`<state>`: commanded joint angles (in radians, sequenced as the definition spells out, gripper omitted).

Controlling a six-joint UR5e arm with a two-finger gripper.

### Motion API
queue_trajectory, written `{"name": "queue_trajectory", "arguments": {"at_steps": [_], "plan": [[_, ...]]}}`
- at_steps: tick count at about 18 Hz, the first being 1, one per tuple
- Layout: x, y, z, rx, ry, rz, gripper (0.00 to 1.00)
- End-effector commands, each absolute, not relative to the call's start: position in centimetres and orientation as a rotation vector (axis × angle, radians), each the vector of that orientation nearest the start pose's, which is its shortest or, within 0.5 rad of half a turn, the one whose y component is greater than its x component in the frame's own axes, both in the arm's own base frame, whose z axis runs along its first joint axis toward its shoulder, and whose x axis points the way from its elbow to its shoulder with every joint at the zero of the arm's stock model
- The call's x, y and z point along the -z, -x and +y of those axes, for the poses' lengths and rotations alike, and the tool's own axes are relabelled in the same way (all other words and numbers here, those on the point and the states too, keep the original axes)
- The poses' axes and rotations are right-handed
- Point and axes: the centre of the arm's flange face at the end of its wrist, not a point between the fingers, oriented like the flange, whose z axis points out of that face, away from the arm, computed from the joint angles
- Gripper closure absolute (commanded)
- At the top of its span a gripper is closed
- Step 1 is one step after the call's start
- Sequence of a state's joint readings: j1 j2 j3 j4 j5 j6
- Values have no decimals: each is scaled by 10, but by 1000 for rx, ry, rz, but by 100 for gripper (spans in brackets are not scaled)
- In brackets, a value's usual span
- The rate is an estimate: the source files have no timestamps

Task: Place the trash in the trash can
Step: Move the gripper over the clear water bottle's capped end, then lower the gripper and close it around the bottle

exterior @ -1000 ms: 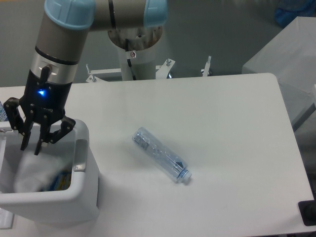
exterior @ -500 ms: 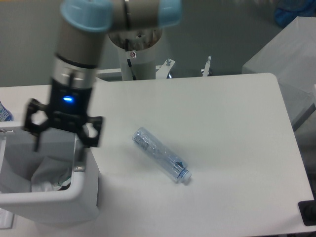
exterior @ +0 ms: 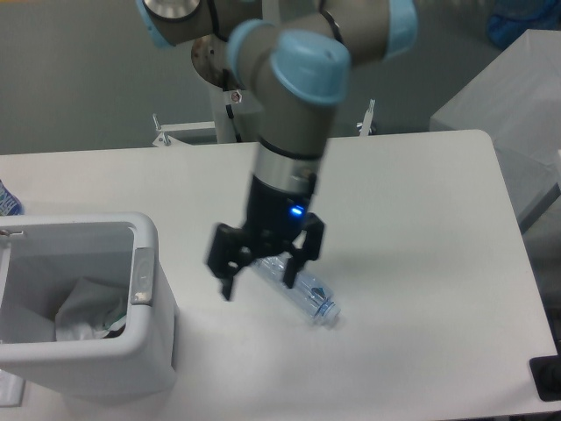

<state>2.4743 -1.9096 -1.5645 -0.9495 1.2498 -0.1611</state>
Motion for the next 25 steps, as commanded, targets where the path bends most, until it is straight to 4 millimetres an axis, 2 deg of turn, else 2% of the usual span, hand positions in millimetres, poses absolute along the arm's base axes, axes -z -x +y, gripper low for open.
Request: {"name": "queue_trajectory", "arguments": {"at_steps": [2,6,9,12,16,19,21,25], "plan": [[-348,404,519,204,2443,-1392,0],[-313,421,520,171,2453,-1514,0],[-278,435,518,140,2491,-1568,0],[-264,441,515,131,2504,-1591,0],[-246,458,512,92,2493,-1603,0],[-222,465,513,64,2510,-1619,0],[-222,468,516,55,2501,-1613,0],[-208,471,518,63,2516,-1621,0]]}}
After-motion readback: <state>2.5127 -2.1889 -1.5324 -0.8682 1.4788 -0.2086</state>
